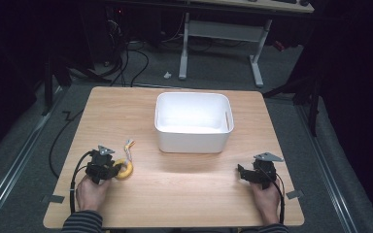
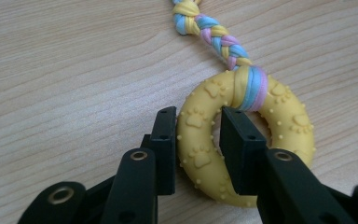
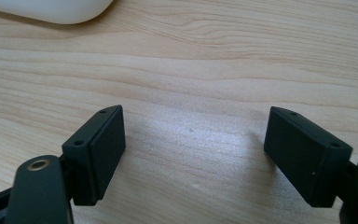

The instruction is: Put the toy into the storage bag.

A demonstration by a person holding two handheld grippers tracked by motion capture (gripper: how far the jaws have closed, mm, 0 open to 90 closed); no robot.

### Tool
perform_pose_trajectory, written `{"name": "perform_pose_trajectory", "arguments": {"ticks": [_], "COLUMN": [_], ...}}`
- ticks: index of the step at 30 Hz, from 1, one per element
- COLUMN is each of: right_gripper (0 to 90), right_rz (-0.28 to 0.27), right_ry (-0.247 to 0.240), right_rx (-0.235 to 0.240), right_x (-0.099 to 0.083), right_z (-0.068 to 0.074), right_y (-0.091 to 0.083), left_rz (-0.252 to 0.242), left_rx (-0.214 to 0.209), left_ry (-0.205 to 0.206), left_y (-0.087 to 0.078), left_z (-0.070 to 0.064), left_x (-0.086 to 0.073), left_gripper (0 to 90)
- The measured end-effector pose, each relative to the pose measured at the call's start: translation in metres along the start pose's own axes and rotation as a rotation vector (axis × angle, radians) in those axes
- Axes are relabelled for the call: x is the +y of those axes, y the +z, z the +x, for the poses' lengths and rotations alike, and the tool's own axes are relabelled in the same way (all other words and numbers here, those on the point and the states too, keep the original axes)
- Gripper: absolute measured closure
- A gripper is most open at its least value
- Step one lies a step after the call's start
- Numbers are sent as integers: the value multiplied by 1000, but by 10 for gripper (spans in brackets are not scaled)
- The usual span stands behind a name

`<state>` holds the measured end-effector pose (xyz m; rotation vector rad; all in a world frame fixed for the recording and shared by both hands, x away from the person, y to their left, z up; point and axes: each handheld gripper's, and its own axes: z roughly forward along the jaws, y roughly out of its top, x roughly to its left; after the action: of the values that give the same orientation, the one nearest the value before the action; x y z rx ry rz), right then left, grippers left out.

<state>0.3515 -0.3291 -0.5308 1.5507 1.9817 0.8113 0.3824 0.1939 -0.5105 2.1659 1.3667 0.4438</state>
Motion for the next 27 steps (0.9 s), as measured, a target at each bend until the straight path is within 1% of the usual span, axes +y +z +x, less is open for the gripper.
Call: {"name": "perform_pose_trajectory", "arguments": {"ticks": [3, 5, 14, 19, 23, 27], "right_gripper": [206, 206, 206, 206, 206, 206], "right_rz": [0, 0, 0, 0, 0, 0], "right_ry": [0, 0, 0, -1, -1, -1], "right_rx": [0, 1, 1, 2, 2, 2], "right_x": [0, 0, 0, 0, 0, 0], "right_z": [0, 0, 0, 0, 0, 0], "right_y": [0, 0, 0, 0, 0, 0], "left_rz": [-4, -9, -6, -24, -18, -30], "left_rx": [0, -7, -20, -38, -39, -47], "left_ry": [4, 3, 12, -1, 5, 4], "left_y": [-2, -3, -6, -12, -14, -18], "left_z": [-1, -1, -2, -2, -3, -5], "left_x": [0, 0, -1, -1, 0, 1], "left_gripper": [676, 678, 679, 679, 680, 680]}}
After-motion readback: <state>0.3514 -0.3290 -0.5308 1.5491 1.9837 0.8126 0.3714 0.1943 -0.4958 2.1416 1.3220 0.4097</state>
